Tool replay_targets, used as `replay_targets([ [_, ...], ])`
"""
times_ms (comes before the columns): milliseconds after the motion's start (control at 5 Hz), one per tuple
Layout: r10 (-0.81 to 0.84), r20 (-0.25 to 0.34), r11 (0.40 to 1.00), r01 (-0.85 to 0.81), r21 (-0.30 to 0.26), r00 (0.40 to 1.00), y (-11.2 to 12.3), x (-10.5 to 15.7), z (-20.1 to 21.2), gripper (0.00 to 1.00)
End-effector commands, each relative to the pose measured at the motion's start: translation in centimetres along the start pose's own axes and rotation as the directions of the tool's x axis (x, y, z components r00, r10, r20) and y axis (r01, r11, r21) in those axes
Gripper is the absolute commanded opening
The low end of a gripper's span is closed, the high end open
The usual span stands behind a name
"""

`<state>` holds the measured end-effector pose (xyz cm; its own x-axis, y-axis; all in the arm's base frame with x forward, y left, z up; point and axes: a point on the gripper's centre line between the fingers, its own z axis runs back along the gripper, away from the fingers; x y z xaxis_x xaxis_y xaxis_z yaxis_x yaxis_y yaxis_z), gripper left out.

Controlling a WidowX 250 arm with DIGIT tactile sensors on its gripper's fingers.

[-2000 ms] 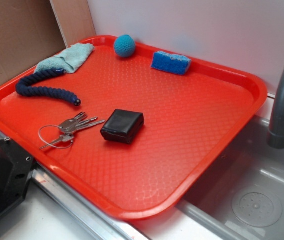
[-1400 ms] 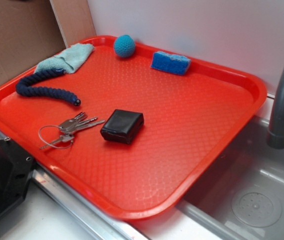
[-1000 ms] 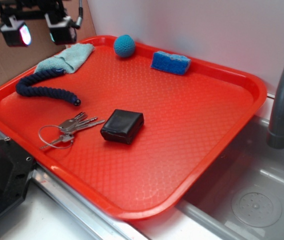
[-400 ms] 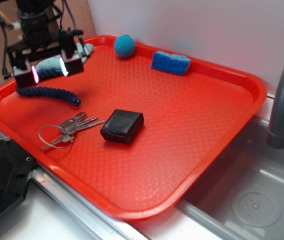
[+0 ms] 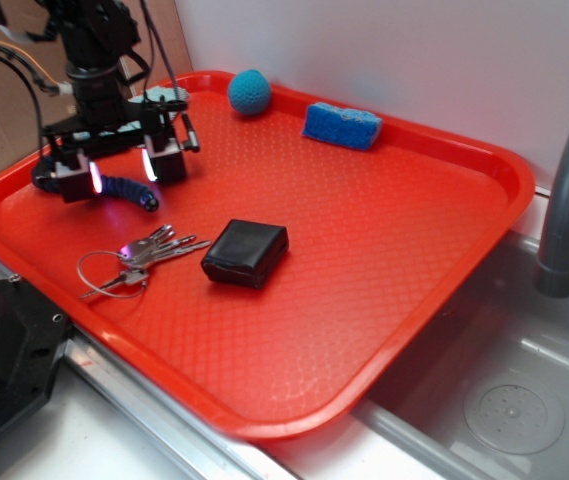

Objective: Grab the blue rope.

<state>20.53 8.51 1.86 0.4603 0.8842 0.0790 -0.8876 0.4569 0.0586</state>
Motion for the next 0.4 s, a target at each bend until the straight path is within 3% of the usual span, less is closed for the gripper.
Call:
replay_targets([
  [0, -0.045, -0.004, 0.999, 0.045, 0.017, 0.999, 0.23, 0.74, -0.50, 0.98],
  [200, -0.070, 0.010, 0.997, 0.069, 0.044, 0.998, -0.62, 0.49, -0.24, 0.00],
])
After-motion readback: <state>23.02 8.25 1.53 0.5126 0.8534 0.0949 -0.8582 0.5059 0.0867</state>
